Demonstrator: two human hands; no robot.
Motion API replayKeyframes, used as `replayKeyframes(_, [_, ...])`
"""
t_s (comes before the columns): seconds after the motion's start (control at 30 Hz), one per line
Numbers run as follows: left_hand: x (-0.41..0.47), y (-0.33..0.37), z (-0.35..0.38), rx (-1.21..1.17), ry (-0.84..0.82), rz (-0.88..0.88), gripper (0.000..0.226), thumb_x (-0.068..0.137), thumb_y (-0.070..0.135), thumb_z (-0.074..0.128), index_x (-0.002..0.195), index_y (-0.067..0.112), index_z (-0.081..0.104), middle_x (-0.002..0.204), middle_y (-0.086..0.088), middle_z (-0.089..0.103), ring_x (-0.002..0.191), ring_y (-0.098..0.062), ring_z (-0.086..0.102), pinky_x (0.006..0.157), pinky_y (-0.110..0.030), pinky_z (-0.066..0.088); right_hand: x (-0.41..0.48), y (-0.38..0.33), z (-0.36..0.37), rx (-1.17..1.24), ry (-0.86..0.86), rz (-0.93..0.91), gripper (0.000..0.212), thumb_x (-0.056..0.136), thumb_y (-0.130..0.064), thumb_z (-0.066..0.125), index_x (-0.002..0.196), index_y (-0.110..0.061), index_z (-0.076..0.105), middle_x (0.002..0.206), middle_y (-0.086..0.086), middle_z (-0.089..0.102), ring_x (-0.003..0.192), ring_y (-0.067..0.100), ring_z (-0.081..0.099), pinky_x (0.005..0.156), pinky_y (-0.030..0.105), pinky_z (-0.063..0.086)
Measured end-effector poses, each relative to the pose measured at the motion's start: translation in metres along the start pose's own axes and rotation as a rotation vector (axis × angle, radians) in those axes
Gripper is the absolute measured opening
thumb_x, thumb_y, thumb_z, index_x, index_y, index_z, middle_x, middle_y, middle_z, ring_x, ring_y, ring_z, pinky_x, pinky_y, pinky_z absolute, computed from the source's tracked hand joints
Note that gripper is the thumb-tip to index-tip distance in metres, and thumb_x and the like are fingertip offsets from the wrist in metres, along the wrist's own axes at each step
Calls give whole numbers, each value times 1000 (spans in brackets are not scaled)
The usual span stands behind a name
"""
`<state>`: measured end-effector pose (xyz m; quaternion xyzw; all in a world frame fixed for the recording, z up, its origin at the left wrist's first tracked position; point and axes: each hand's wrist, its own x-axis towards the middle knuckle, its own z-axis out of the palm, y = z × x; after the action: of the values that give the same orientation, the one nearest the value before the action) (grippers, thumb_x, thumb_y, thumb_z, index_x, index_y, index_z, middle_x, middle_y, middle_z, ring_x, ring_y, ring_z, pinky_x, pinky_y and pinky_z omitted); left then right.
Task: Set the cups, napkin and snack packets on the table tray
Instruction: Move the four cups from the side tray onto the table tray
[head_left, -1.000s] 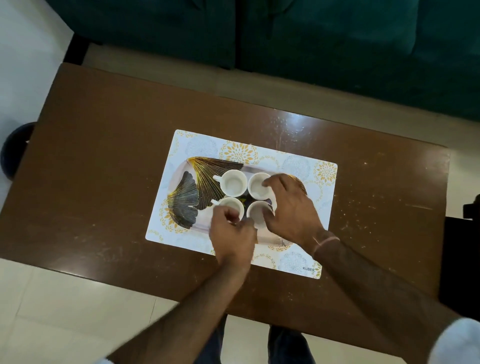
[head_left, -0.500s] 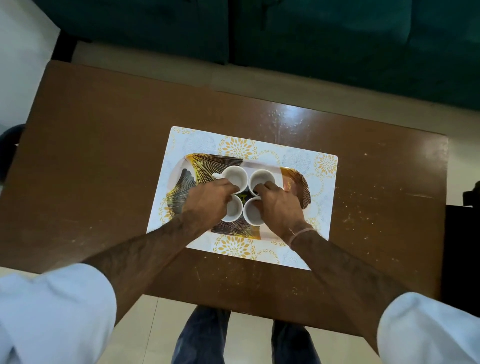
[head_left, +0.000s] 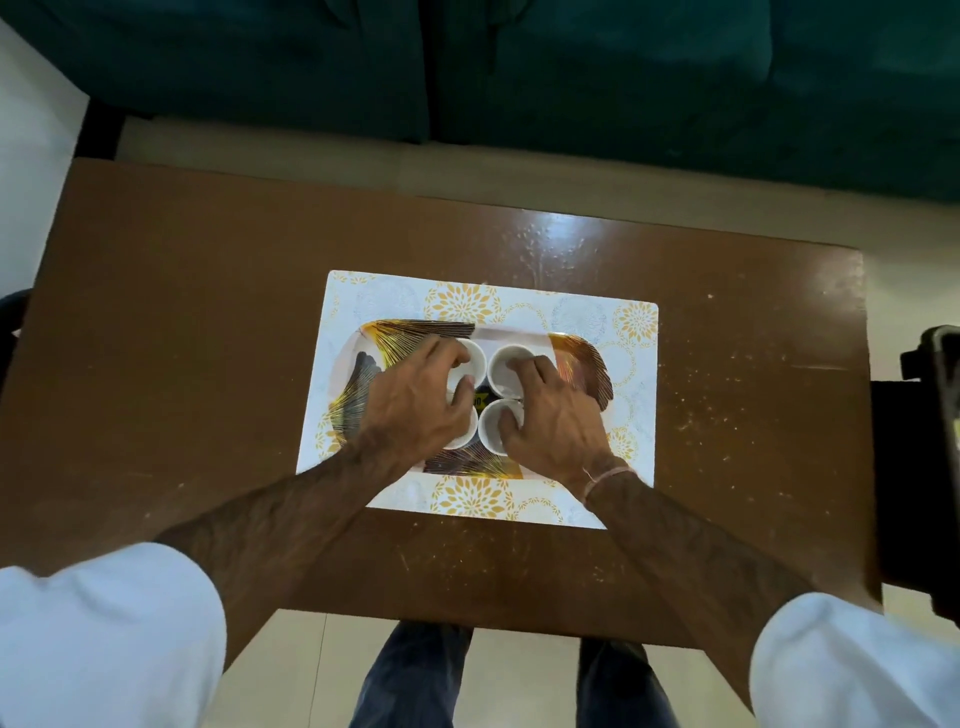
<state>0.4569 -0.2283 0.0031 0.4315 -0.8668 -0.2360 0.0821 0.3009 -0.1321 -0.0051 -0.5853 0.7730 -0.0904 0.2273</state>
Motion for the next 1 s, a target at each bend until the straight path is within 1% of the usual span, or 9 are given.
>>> replayKeyframes(0.07, [10,7,-3,-13,30,4,24,88,35,56,106,20,60,105,5,64,87,-14,62,63,-23,38,2,4,-6,25,56,9,53,86,-48,56,129,-17,48,125,5,58,96,29,66,67,39,58])
replayKeyframes(0.1, [17,11,-3,-24,30,17,25,88,34,56,107,19,60,105,3,64,90,-15,62,64,-25,42,2,7,-10,36,82,14,53,88,-51,54,128,-17,49,125,5,58,100,28,64,70,40,58])
replayKeyframes(0.17, [31,26,0,-36,26,54,26,88,32,56,107,15,62,105,-2,64,96,-20,60,75,-34,50,3,18,-19,48,118,18,53,92,-53,49,130,-16,49,127,5,58,106,26,61,78,39,57])
replayKeyframes(0.23, [44,47,10,-19,8,81,26,88,28,58,109,13,63,107,-4,65,101,-25,57,85,-41,47,2,35,-30,25,138,24,51,96,-50,45,132,-15,49,129,6,57,108,28,59,84,43,54])
replayKeyframes(0.33, [56,92,37,-4,-60,119,30,88,23,56,116,16,63,116,-1,64,110,-26,53,91,-42,41,-11,75,-49,-19,161,70,50,98,-48,40,135,-15,49,133,7,56,111,31,56,90,47,50])
replayKeyframes(0.47, [67,156,77,-5,-146,158,38,88,21,55,125,16,61,128,-4,61,119,-28,50,97,-42,38,-35,140,-71,-79,202,141,49,98,-46,40,132,-13,52,128,9,58,109,32,55,88,46,49])
replayKeyframes(0.7, [82,287,167,-16,-273,254,41,86,31,57,127,22,58,128,-2,59,122,-25,48,100,-43,36,-102,288,-104,-128,281,349,44,96,-47,41,120,-14,57,125,12,59,112,35,56,88,47,46])
replayKeyframes(0.87, [81,382,232,-14,-321,363,39,87,34,57,125,25,58,128,0,58,123,-22,47,101,-43,33,-163,385,-127,-108,306,501,42,96,-43,44,119,-11,56,126,13,57,115,37,54,91,50,44])
replayKeyframes(1.0, [76,456,282,-28,-357,448,36,86,35,57,119,22,61,120,-2,60,117,-24,49,96,-43,35,-210,448,-136,-79,327,596,38,96,-38,47,121,-11,56,129,12,54,114,36,53,89,50,43])
